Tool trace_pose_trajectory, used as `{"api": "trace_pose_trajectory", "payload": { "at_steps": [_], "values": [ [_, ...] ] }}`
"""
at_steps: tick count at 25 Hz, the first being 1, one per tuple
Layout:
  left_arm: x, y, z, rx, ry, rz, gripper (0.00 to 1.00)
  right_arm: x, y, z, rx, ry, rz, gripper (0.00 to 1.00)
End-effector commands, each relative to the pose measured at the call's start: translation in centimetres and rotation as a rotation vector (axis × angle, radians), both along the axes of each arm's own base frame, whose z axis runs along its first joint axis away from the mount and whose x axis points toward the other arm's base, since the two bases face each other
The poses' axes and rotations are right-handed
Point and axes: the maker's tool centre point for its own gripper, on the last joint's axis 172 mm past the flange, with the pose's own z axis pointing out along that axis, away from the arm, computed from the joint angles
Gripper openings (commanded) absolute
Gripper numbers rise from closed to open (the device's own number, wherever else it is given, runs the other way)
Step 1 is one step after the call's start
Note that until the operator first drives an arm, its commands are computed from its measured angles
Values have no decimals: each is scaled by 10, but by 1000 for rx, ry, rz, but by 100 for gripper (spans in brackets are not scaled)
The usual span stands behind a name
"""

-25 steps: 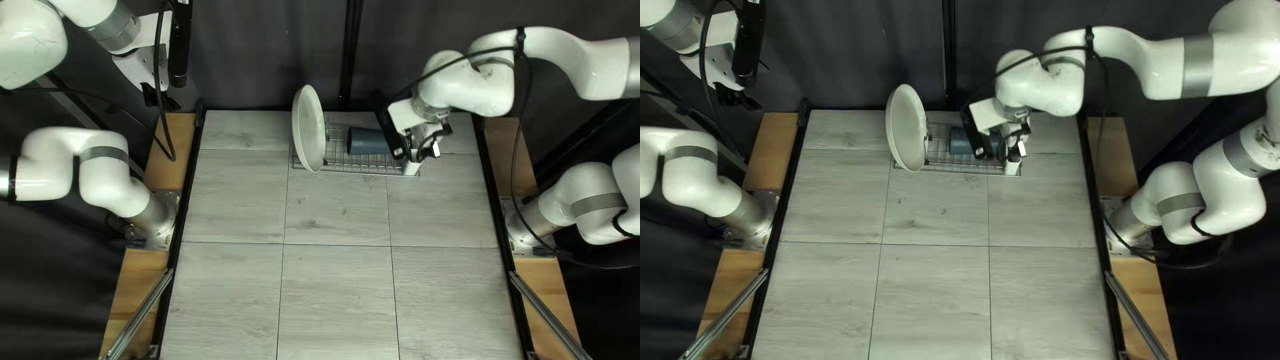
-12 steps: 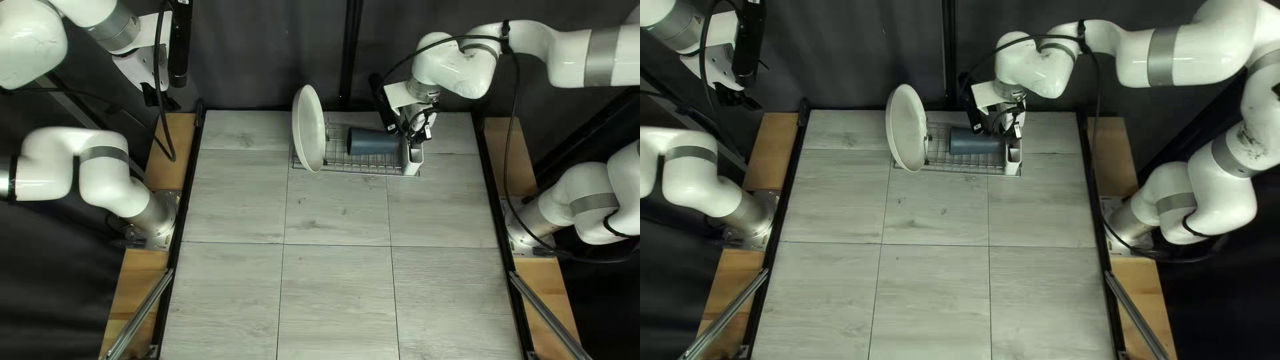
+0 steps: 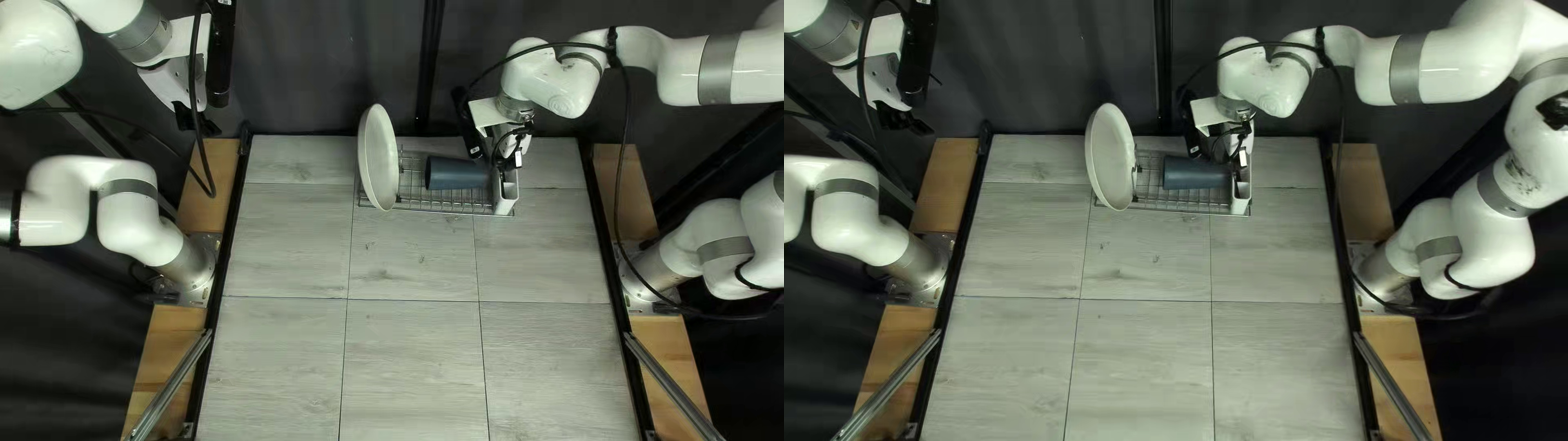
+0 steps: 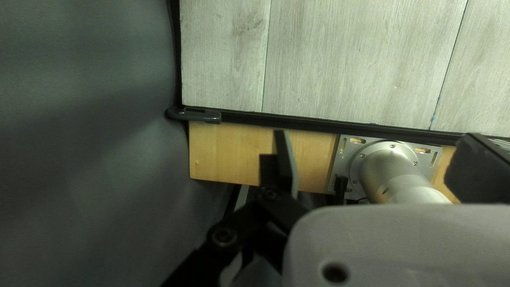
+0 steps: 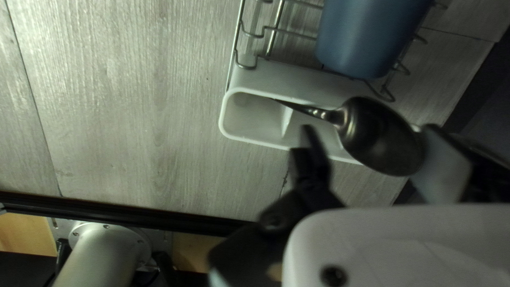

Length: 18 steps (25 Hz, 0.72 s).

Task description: Pick up and place plate onto table. Place down one fork to the left of the plate. Place spoon and knife to the right of the plate. Place cup above the knife and spoon

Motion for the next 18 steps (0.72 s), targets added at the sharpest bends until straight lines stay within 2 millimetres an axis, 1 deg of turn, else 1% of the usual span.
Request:
{"api": "trace_pose_trajectory", "payload": {
  "at_steps": [1,2,3,5,6,10,13,14,15,16,17,18],
  "values": [
    [0,0,0,0,0,0,100,-7,8,12,-14,6,-13,0],
    [0,0,0,0,0,0,100,-8,10,15,-17,6,-16,0],
    [0,0,0,0,0,0,100,-10,14,26,-27,8,-23,0],
    [0,0,0,0,0,0,100,-12,20,39,-41,10,-29,0],
    [0,0,0,0,0,0,100,-12,24,52,-55,10,-31,0],
    [0,0,0,0,0,0,100,-16,25,81,-94,14,-45,0],
    [0,0,0,0,0,0,100,-21,24,112,-124,17,-70,0],
    [0,0,0,0,0,0,100,-23,26,123,-131,16,-86,0],
    [0,0,0,0,0,0,100,-24,28,129,-134,15,-97,0],
    [0,0,0,0,0,0,100,-24,39,142,-133,12,-131,0],
    [0,0,0,0,0,0,100,-24,45,146,-132,10,-145,0],
    [0,0,0,0,0,0,100,-25,59,152,-121,1,-174,0]
  ]
}}
